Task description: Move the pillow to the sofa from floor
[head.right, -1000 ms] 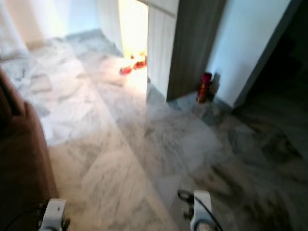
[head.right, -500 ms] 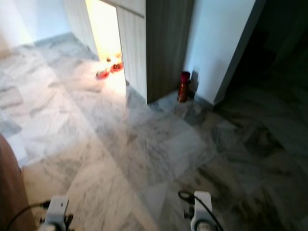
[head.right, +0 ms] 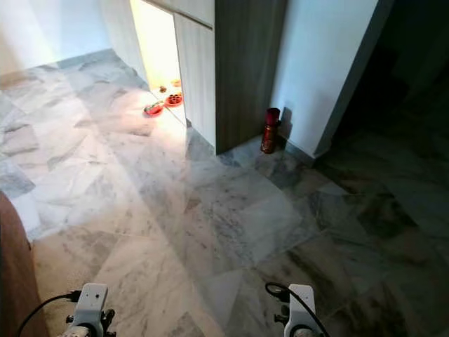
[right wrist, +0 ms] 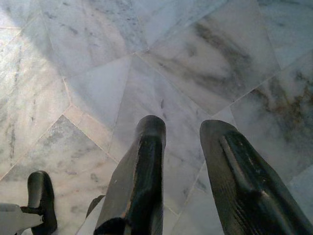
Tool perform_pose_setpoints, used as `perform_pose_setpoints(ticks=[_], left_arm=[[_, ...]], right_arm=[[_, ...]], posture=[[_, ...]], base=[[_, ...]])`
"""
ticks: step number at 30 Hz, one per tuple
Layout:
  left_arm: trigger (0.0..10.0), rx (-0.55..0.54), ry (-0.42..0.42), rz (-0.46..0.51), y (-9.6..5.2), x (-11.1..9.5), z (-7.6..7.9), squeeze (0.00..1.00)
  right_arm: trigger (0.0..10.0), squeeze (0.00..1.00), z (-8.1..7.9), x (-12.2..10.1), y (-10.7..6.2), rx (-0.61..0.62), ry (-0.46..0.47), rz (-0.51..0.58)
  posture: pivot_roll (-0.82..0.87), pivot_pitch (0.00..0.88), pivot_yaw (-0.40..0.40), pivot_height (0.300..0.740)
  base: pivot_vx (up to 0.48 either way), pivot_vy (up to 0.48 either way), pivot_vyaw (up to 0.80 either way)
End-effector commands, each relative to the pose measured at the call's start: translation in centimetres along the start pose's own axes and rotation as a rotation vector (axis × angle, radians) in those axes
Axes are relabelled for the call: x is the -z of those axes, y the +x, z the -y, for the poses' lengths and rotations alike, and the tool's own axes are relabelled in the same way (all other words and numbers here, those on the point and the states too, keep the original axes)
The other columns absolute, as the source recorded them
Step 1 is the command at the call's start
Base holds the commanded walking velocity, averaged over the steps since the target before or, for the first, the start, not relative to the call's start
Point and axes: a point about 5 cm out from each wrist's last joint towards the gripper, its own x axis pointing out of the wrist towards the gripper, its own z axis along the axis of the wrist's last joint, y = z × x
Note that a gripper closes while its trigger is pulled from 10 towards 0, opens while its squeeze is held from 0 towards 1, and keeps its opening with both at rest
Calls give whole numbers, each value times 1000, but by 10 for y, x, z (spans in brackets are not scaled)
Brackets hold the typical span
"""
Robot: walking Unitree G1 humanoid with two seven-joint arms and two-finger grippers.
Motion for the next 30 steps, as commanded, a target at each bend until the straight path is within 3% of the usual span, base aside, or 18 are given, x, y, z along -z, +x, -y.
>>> perform_pose_setpoints(ticks=[1,30], left_arm=[[10000,-4,2,-15,-1,3,-2,0],[10000,0,-2,-18,-1,5,-1,0]], right_arm=[[10000,0,2,0,0,4,-2,-3],[10000,0,2,0,0,-5,6,4]], posture=[[37,10,-29,740],[38,0,-33,740]], base=[[0,0,0],[0,0,0]])
